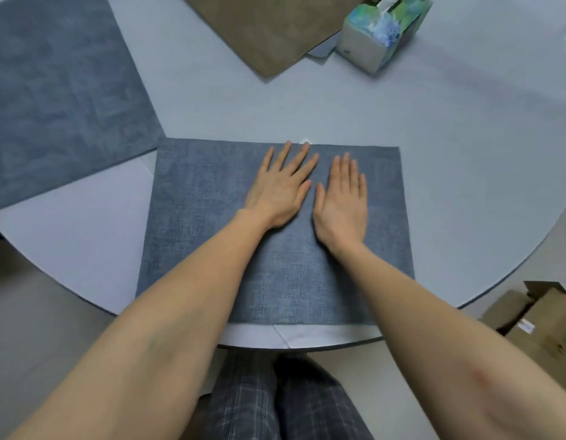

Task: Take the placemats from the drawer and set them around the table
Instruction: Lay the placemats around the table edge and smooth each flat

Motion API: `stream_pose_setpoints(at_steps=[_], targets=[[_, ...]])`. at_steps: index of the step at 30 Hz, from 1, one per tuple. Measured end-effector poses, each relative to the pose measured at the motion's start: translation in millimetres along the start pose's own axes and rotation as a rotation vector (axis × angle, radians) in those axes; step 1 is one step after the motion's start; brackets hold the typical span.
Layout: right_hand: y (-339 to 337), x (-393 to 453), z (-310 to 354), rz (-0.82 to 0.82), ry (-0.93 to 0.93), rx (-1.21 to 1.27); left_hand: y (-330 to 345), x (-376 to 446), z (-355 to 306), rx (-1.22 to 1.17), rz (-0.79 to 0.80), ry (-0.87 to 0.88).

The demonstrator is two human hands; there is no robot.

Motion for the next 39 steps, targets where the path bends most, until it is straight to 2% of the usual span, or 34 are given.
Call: stream_pose_setpoints(at_steps=[3, 8, 12, 15, 17, 20, 22, 26, 34, 39], targets=[[0, 0, 0, 0.001, -0.005, -0.006, 3, -7, 22, -0.008, 0.015, -0.067], [0, 1, -1, 0.001, 0.009, -0.030, -8, -50, 120, -0.048, -0.013, -0.375], [2, -8, 1, 0.039, 0.137, -0.027, -11, -97, 174, -0.096, -0.029, -0.636], [4, -34, 37, 0.056, 0.033, 0.007, -14, -122, 187, -0.138, -0.035, -0.811], [9, -61, 63, 0.075, -0.082, 0.048, -21, -129, 170, -0.118, -0.081, -0.790], [17, -97, 76, 0.062, -0.174, 0.006, -10, -132, 102, -0.116, -0.097, -0.539], [18, -104, 77, 0.040, -0.208, -0.015, 8, -146, 69, -0.101, -0.069, -0.457], [17, -103, 77, 0.027, -0.207, -0.009, 21, -181, 73, -0.044, -0.068, -0.408], [19, -103, 78, 0.073, -0.214, -0.005, 20, -251, 120, -0.064, -0.061, -0.561], [17, -117, 62, 0.137, -0.338, -0.043, 18, -250, 119, -0.001, -0.005, -0.608]])
Point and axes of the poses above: each hand's wrist, its own x-axis towards the middle knuckle, its own y-axis out of the palm, z = x × y, the point moved 10 cm from there along x, towards the middle knuckle, and after that the axes turned 2 degrees about -x, right-handed, at the moved point
